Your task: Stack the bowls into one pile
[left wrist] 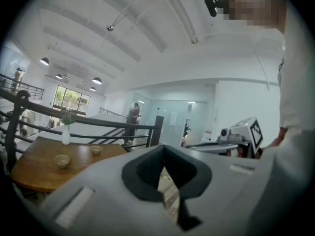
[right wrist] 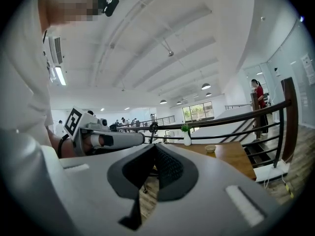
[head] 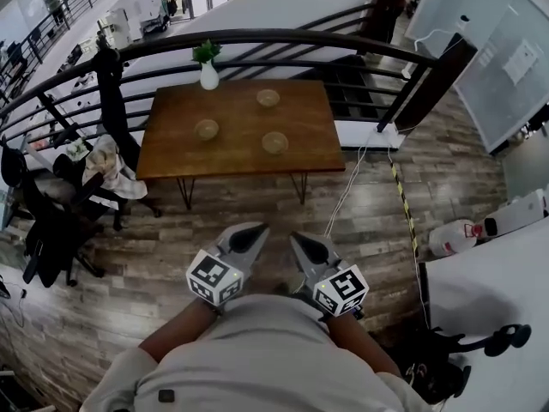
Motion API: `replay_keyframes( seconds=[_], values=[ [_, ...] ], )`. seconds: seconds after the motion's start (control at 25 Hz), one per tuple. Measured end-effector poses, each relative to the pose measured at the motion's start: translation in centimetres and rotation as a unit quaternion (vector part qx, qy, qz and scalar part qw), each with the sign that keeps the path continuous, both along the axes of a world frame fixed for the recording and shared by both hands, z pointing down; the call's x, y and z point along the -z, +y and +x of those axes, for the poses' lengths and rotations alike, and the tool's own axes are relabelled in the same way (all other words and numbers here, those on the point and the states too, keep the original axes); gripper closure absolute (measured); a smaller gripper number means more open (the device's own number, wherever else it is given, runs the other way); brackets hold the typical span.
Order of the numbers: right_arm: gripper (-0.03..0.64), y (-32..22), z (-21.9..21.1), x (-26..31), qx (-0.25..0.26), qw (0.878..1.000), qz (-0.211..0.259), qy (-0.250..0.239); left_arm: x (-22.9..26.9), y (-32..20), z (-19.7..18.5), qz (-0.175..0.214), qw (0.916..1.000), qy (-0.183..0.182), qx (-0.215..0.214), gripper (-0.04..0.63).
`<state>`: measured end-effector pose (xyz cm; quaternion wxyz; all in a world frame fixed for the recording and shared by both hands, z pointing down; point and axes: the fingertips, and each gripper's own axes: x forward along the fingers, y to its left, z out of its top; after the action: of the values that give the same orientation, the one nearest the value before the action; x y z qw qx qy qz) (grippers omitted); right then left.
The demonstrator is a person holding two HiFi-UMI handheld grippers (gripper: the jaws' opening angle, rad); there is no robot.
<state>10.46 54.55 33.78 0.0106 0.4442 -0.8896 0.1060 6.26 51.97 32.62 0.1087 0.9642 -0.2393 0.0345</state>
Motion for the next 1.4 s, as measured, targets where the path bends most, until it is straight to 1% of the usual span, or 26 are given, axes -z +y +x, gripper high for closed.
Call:
replay_keyframes(
  seconds=[0.16,0.32,0.52,0.76,0.96,1.12,1.24,1.4],
  values=[
    [0.611,-1.1,4.2,0.2,0.005,1.0,-0.007,0.004,0.7,-0.8,4.1,0.006,1.0,0.003,0.005,0.591],
    [0.612,-2.2,7.0,-0.5,0.0,1.0,-0.023,-0.018,-0.2,-1.5,6.9,0.011,0.9997,-0.02,0.001,0.591],
    [0.612,-3.6,8.5,-1.1,-0.001,0.999,-0.026,-0.025,-0.5,-2.8,8.8,0.026,0.9991,-0.032,-0.005,0.591],
    [0.611,-5.4,10.1,-1.0,-0.016,0.999,-0.027,-0.025,-0.6,-4.9,10.2,0.014,0.9994,-0.027,-0.016,0.591],
    [0.612,-8.2,9.7,-1.5,-0.017,0.999,-0.032,-0.025,-1.0,-8.1,9.9,0.004,0.9996,-0.022,-0.017,0.591],
    [0.612,-11.0,9.0,-1.9,-0.016,0.999,-0.037,-0.026,-1.3,-10.9,9.0,0.003,0.9996,-0.022,-0.016,0.591],
    [0.612,-14.4,8.1,-2.2,-0.017,0.999,-0.039,-0.026,-1.7,-14.0,7.6,-0.002,0.9996,-0.024,-0.014,0.591],
    [0.612,-19.9,5.8,-2.0,-0.012,0.999,-0.039,-0.023,-1.7,-19.5,5.3,0.001,0.9997,-0.023,-0.01,0.591]
  ],
)
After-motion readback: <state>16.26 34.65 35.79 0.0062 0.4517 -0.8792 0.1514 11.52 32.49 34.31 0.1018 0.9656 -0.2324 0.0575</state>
